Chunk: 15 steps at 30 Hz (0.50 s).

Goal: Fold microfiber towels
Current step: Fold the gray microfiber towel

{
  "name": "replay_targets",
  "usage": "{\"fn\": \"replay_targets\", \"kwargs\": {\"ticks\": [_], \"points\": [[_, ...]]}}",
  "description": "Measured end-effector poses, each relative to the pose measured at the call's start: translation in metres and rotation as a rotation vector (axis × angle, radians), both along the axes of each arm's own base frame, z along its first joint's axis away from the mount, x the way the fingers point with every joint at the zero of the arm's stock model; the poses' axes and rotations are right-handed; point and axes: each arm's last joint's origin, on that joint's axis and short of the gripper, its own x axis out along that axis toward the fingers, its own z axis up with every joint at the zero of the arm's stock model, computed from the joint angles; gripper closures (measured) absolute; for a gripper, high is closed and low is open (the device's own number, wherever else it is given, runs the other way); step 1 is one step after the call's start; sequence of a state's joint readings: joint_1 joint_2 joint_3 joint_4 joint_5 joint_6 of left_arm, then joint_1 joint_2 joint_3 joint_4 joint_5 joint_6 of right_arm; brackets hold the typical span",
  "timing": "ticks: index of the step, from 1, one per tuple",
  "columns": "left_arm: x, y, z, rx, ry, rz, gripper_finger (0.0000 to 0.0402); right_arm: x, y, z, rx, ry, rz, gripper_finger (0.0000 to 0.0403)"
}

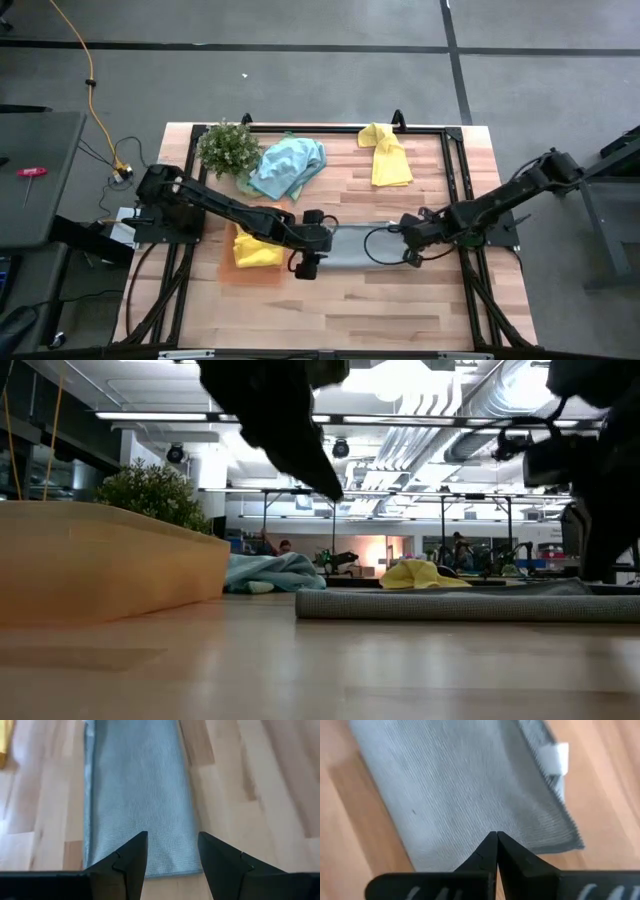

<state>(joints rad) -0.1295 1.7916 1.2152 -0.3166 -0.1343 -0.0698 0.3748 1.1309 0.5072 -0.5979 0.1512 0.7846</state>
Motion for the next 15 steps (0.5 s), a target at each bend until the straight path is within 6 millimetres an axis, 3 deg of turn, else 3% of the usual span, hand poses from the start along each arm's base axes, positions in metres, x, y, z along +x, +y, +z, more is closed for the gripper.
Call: {"fn": "replay_targets", "kwargs": {"ticks": [6,15], "points": [[0.011,-0.004,-0.036,-0.084,0.077,-0.040,0.0236,-0.009,-0.006,0.022,-0.006,-0.159,-0.090,0.0403],[0.018,-0.007,-0.075,-0.173,0.150,0.088,0.0236,-0.020,-0.012,0.039,0.010,-0.272,-0.126,0.0403]]}}
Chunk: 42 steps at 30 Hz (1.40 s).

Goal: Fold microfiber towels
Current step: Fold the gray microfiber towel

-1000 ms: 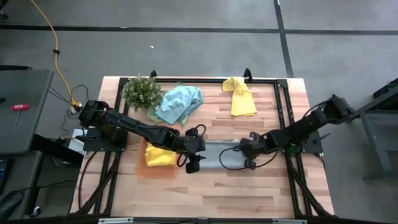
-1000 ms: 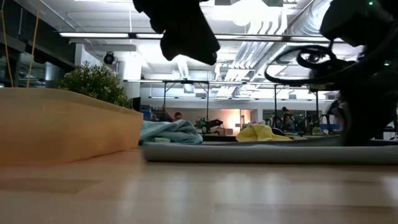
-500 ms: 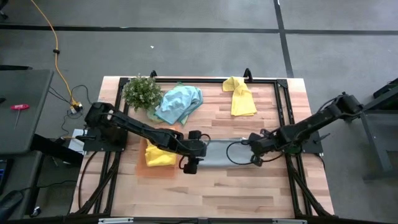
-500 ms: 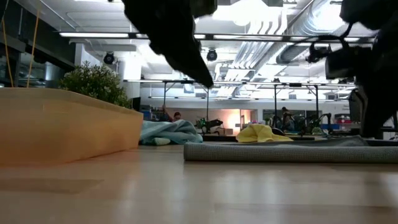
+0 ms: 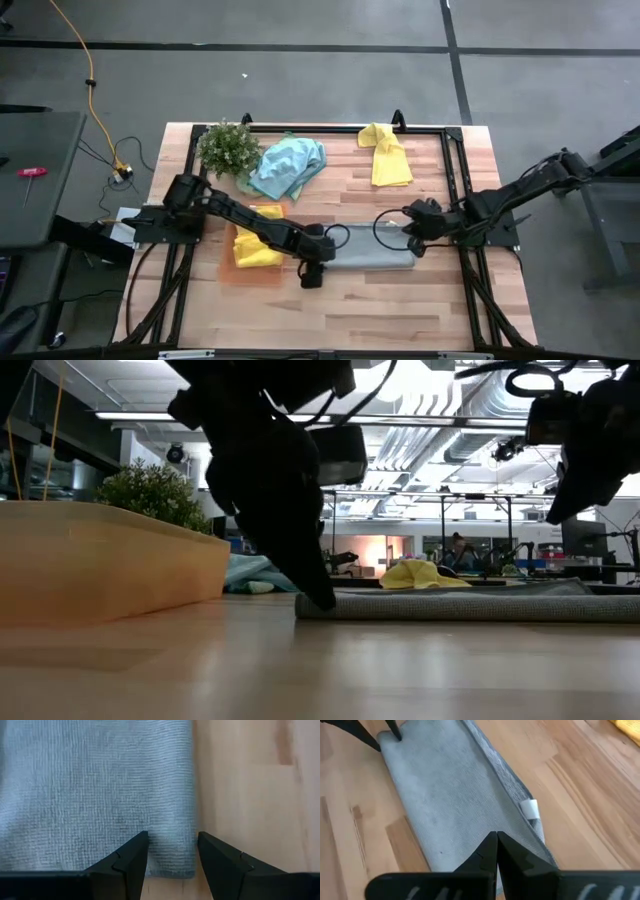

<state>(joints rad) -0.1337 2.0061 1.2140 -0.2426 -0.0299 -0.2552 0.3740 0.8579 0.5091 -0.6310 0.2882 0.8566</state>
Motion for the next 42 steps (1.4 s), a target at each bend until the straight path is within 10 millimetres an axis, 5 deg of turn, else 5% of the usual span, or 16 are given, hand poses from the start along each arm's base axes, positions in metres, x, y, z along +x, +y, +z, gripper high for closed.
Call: {"fn": "replay_targets", "kwargs": {"ticks": [9,18,33,42], "points": [[-0.001,-0.001,-0.002,0.045,0.010,0.005,0.0242,-0.001,-0.001,-0.002,-0.013,0.030,0.000,0.0403],[-0.004,-0.001,-0.003,0.096,0.043,0.012,0.0308,0.008,0.005,-0.008,0.031,0.045,0.040,0.0397],[-0.009,-0.016,-0.004,0.100,0.066,-0.016,0.0384,0.033,0.028,-0.039,0.065,0.183,0.452,0.0172],[-0.009,-0.019,-0.004,0.086,0.060,-0.019,0.0381,0.031,0.049,-0.054,0.048,0.246,0.588,0.0151]]}}
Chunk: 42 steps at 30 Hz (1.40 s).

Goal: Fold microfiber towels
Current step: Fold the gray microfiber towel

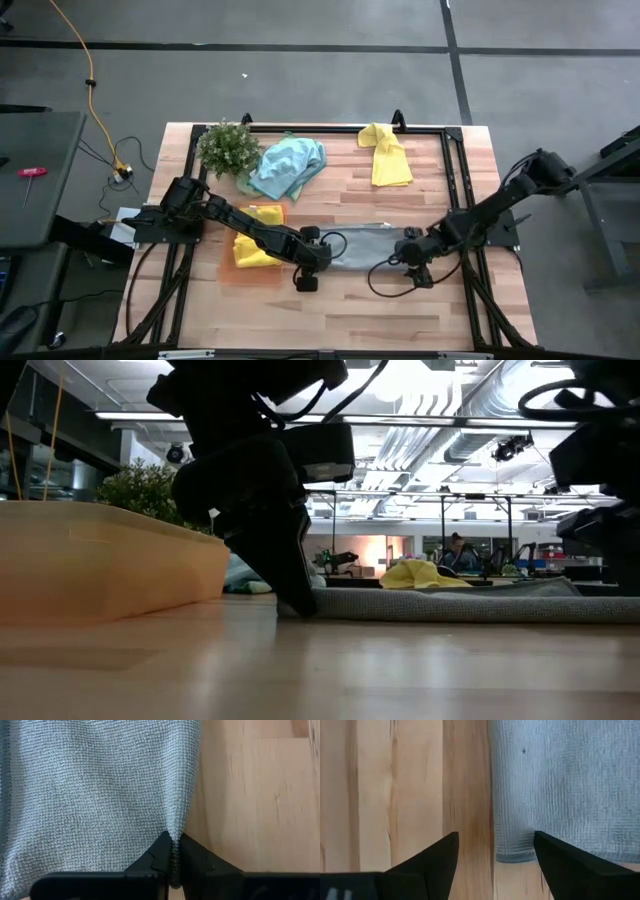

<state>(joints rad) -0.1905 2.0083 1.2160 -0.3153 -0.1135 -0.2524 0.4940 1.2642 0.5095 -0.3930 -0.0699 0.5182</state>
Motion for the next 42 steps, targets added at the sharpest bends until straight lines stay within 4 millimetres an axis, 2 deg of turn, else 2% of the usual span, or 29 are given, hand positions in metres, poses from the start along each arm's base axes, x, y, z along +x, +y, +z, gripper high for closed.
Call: {"fn": "replay_targets", "kwargs": {"ticks": [3,8,13,19,27,32,38,42], "points": [[0.000,0.002,0.000,-0.002,0.001,0.003,0.0364,0.000,0.003,-0.002,-0.019,-0.004,-0.011,0.0151],[-0.001,0.002,0.003,-0.029,0.010,-0.008,0.0308,0.000,0.003,-0.002,-0.043,-0.022,-0.024,0.0151],[-0.006,0.001,0.015,-0.033,0.004,-0.009,0.0252,0.000,0.003,-0.001,-0.047,-0.025,-0.025,0.0151],[-0.010,-0.009,0.020,-0.030,0.003,-0.033,0.0212,0.000,0.002,-0.001,-0.066,-0.036,-0.036,0.0151],[-0.009,-0.031,0.010,-0.023,-0.016,-0.077,0.0200,0.000,0.002,-0.001,-0.067,-0.036,-0.036,0.0151],[-0.007,-0.033,-0.001,-0.030,0.001,-0.018,0.0200,0.000,0.002,-0.001,-0.066,-0.036,-0.036,0.0151],[-0.009,-0.035,0.004,-0.028,-0.011,-0.029,0.0202,0.000,0.002,-0.001,-0.067,-0.037,-0.035,0.0151],[-0.012,-0.034,0.016,-0.018,-0.019,-0.060,0.0209,0.000,0.002,-0.001,-0.069,-0.038,-0.030,0.0151]]}}
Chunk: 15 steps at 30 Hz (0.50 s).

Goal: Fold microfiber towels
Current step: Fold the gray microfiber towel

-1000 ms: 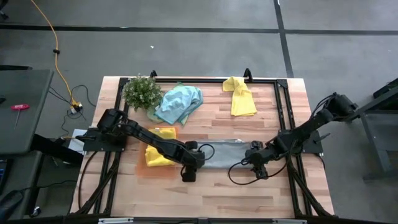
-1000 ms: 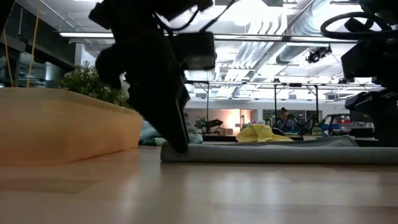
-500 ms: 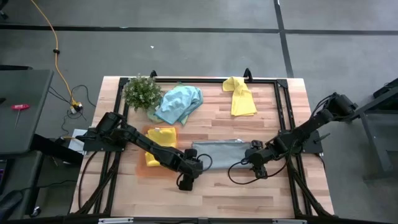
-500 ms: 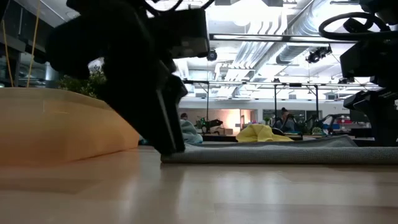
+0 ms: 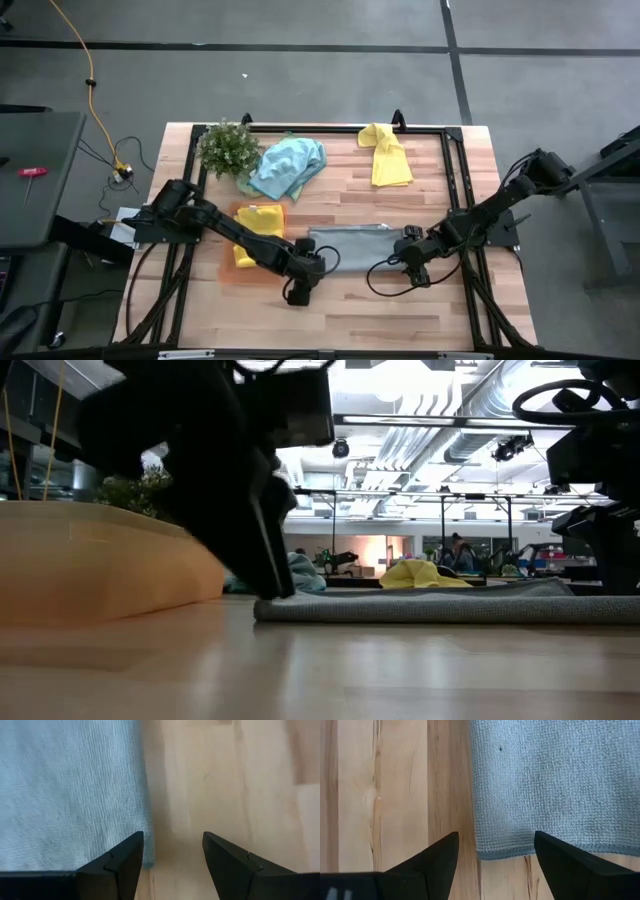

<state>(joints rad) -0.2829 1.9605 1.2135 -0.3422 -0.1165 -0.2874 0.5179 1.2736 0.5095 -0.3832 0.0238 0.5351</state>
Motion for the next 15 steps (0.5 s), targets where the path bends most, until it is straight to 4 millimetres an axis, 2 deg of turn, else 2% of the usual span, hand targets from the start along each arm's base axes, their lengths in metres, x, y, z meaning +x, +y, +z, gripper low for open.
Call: {"fn": "replay_targets", "kwargs": {"ticks": [8,15], "points": [[-0.001,0.002,0.005,0.034,-0.008,0.009,0.0215,0.000,-0.001,0.000,-0.014,-0.009,-0.014,0.0151],[-0.001,0.003,-0.013,0.067,0.043,0.042,0.0216,0.000,-0.001,0.000,-0.019,-0.011,-0.004,0.0151]]}}
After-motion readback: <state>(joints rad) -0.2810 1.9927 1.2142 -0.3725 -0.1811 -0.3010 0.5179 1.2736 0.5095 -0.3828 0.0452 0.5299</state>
